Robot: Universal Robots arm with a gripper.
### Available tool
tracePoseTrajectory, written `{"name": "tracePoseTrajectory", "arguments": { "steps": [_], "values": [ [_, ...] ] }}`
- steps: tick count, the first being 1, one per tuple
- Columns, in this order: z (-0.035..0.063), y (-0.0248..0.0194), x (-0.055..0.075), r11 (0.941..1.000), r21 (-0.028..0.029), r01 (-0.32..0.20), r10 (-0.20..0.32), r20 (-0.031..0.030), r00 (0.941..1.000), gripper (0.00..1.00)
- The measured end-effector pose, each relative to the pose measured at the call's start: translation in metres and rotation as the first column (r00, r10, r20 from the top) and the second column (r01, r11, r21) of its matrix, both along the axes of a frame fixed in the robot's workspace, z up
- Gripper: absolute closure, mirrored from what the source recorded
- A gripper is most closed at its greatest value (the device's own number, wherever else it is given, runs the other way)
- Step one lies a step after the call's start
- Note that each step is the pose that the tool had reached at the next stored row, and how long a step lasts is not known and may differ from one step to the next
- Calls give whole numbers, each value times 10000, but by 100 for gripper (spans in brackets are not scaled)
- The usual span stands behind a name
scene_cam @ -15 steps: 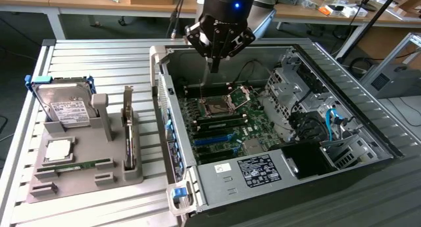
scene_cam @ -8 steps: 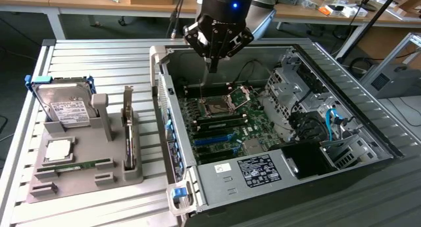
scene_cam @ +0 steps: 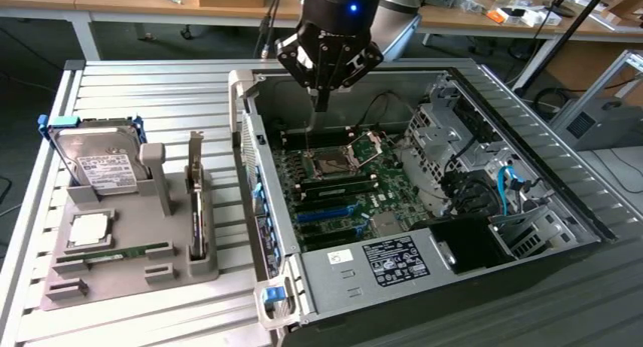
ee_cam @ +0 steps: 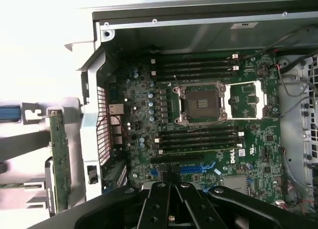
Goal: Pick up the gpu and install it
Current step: 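Reach for the gpu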
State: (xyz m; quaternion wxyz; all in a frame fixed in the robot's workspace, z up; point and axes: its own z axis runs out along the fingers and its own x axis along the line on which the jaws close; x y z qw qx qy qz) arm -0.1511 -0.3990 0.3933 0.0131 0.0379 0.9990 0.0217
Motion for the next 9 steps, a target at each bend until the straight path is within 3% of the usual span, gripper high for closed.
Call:
{"name": "tracePoseTrajectory", "arguments": {
  "steps": [9],
  "values": [
    [0, 0, -78, 10000, 0, 0, 0, 0, 10000, 89]
  ]
}}
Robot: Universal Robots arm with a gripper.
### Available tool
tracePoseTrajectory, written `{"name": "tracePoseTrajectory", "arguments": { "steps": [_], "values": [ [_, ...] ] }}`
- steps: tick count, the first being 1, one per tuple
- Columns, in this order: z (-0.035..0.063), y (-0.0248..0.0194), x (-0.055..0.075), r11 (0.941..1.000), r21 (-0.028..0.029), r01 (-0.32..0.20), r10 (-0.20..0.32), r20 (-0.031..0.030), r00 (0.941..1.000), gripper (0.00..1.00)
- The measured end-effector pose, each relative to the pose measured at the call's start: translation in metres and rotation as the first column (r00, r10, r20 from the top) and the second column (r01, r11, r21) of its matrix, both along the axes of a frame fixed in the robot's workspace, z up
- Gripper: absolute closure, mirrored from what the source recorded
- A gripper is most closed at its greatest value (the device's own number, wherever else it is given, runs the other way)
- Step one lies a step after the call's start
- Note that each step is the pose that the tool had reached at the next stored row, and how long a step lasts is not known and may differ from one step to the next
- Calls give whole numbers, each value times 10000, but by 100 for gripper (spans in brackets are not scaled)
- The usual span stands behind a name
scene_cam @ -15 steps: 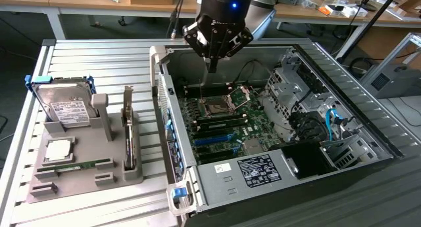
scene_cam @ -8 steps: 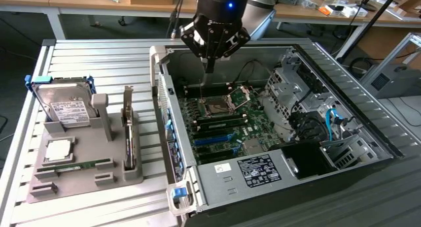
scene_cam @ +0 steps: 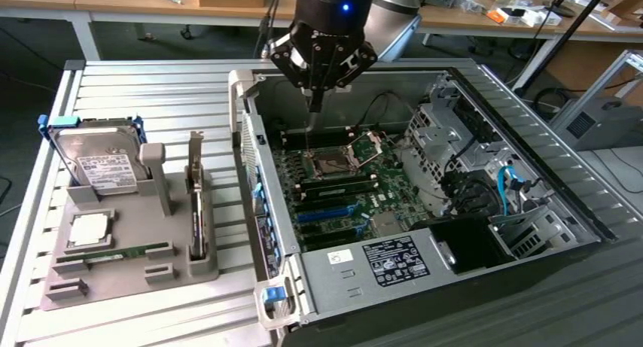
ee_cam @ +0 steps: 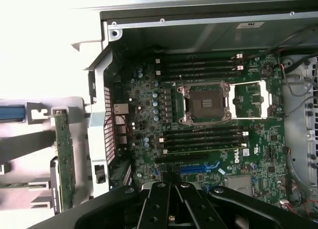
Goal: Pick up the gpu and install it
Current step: 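Reach for the gpu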
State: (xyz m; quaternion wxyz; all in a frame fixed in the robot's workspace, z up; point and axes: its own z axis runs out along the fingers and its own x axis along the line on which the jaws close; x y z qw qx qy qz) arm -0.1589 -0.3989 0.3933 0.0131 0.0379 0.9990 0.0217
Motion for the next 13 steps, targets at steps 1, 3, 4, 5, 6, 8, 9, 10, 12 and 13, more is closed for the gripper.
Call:
{"name": "tracePoseTrajectory", "arguments": {
  "steps": [1, 3, 4, 5, 6, 8, 9, 10, 12, 13],
  "values": [
    [0, 0, -8, 10000, 0, -1, 1, 0, 10000, 89],
    [0, 0, -21, 10000, 0, 0, 0, 0, 10000, 89],
    [0, 0, -30, 10000, 0, -1, 1, 0, 10000, 89],
    [0, 0, -37, 10000, 0, -1, 1, 0, 10000, 89],
    [0, 0, -45, 10000, 0, -1, 1, 0, 10000, 89],
    [0, 0, -59, 10000, 0, -1, 1, 0, 10000, 89],
    [0, 0, -67, 10000, 0, 0, 0, 0, 10000, 89],
    [0, 0, -74, 10000, 0, 0, 0, 0, 10000, 89],
    [0, 0, -86, 10000, 0, 0, 0, 0, 10000, 89],
    [0, 0, -93, 10000, 0, 0, 0, 0, 10000, 89]
  ]
}}
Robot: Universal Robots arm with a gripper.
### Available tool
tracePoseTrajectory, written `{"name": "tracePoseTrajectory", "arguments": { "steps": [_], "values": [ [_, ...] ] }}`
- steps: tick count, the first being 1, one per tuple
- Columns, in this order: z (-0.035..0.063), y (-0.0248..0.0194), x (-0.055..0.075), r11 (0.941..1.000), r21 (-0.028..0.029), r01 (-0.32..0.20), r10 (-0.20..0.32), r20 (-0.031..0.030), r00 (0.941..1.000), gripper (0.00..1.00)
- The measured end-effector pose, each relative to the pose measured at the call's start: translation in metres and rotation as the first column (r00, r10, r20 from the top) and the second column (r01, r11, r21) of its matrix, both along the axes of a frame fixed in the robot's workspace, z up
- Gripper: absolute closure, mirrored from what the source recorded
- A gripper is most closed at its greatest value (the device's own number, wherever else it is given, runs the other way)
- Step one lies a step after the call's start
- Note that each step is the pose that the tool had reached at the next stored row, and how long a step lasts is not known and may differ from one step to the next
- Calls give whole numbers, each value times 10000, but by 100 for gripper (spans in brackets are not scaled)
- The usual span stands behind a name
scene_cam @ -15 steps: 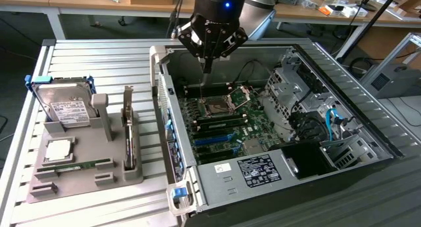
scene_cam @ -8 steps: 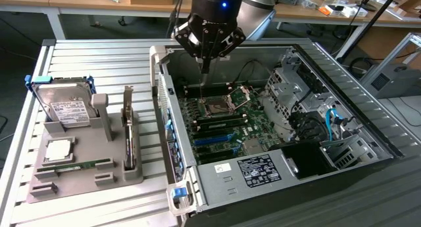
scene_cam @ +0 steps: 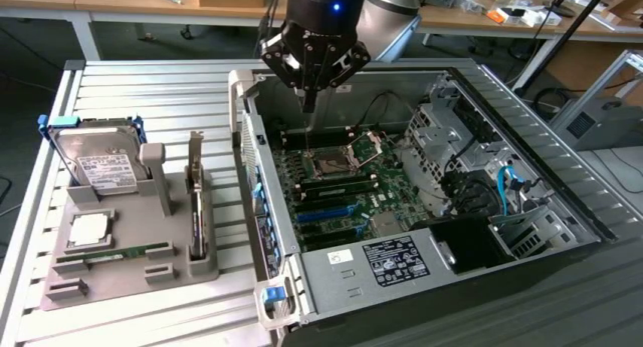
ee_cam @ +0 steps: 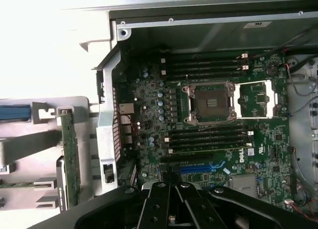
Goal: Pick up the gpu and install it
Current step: 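Reach for the gpu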
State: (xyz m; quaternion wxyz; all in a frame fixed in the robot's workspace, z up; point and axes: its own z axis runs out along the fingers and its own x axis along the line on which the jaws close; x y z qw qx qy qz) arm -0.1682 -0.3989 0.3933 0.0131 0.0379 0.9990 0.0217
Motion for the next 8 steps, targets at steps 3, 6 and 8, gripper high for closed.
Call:
{"name": "tracePoseTrajectory", "arguments": {
  "steps": [3, 6, 8],
  "values": [
    [0, 0, -19, 10000, 0, 0, 0, 0, 10000, 89],
    [0, 0, -42, 10000, 0, 0, 0, 0, 10000, 89],
    [0, 0, -56, 10000, 0, 0, 0, 0, 10000, 89]
  ]
}}
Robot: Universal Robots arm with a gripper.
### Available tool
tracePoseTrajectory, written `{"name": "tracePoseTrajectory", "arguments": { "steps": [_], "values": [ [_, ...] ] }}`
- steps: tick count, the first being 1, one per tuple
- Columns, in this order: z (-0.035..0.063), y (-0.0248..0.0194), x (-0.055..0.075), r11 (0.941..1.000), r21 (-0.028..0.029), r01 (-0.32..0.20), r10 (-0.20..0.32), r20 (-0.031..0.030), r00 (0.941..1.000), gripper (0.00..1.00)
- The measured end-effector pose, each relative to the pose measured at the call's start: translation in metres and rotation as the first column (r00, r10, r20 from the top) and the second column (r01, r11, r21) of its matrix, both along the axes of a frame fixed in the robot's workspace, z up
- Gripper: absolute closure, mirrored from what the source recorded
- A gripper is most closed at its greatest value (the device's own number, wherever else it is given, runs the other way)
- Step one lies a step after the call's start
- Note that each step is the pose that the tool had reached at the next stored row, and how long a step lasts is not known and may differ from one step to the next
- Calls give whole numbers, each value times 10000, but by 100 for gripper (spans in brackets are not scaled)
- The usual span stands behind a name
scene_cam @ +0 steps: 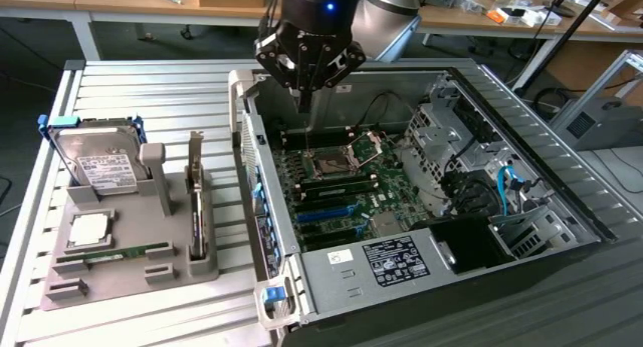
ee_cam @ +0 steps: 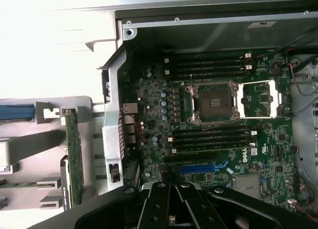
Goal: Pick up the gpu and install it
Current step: 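Reach for the gpu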
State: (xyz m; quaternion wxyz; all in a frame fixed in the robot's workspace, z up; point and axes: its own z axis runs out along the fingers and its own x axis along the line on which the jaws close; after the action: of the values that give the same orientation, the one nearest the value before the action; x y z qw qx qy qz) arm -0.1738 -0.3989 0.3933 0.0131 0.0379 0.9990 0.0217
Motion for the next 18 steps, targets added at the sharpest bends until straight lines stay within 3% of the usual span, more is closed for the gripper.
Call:
{"name": "tracePoseTrajectory", "arguments": {
  "steps": [18],
  "values": [
    [0, 0, -117, 10000, 0, 0, 0, 0, 10000, 89]
  ]
}}
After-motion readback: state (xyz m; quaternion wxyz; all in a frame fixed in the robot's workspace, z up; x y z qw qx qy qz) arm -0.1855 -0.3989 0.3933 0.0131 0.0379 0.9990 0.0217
